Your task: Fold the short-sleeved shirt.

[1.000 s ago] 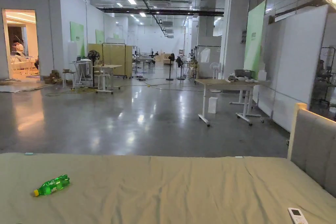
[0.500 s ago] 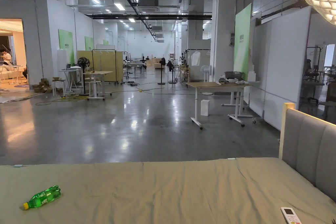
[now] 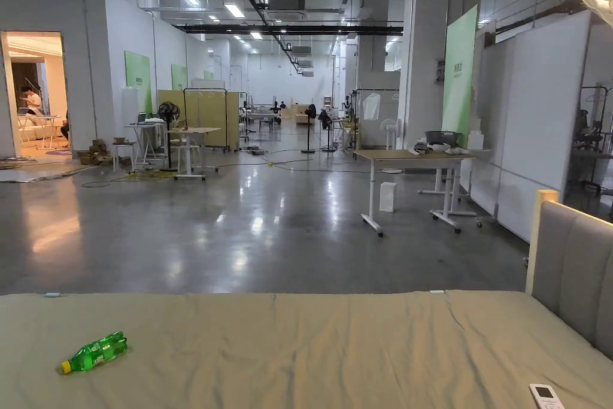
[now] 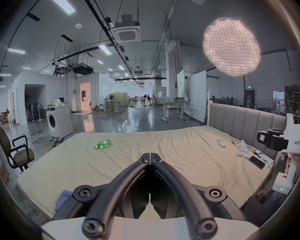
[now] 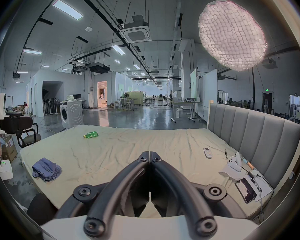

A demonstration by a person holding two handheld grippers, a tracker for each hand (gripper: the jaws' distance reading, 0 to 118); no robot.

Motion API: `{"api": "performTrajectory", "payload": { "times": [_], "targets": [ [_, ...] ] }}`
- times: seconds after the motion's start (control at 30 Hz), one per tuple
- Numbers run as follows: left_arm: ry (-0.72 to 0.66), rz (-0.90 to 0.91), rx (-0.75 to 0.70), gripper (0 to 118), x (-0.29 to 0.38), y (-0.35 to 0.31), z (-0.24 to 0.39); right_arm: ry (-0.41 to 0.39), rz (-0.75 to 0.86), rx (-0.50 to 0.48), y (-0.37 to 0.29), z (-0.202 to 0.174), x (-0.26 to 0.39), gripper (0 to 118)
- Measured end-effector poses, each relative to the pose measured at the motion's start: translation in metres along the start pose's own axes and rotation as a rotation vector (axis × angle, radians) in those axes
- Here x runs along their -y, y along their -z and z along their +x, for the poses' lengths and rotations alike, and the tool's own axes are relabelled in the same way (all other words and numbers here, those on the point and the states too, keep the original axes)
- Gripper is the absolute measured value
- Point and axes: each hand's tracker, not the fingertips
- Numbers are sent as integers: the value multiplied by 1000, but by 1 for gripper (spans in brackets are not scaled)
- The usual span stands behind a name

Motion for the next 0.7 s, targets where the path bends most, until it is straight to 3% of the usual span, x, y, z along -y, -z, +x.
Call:
{"api": "performTrajectory", "payload": {
  "times": [0.23,0.33,0.37,0.4,0.43,0.47,0.57,0.7],
  "targets": [
    [-11,22,-4,0,-3,-5,-3,-4,-3,-12,0,-4,0,0],
    [-3,35,-17,5,-2,-6,-3,-5,3,-14,-1,-4,0,6],
    [4,43,-15,14,-2,-7,-3,-5,10,-12,-1,-5,0,20],
    [13,56,-3,26,0,-8,-4,-4,22,-11,-2,-5,-1,41],
    [14,73,15,42,1,-10,-3,-2,39,-12,-4,-4,-2,63],
    [5,79,22,68,2,-11,-3,15,39,-16,-5,-3,-3,84],
    [2,100,24,112,2,-15,2,38,55,-29,-8,-1,-5,105],
    [47,131,20,115,-2,-20,9,11,90,-10,-11,-3,-10,118]
  ]
}}
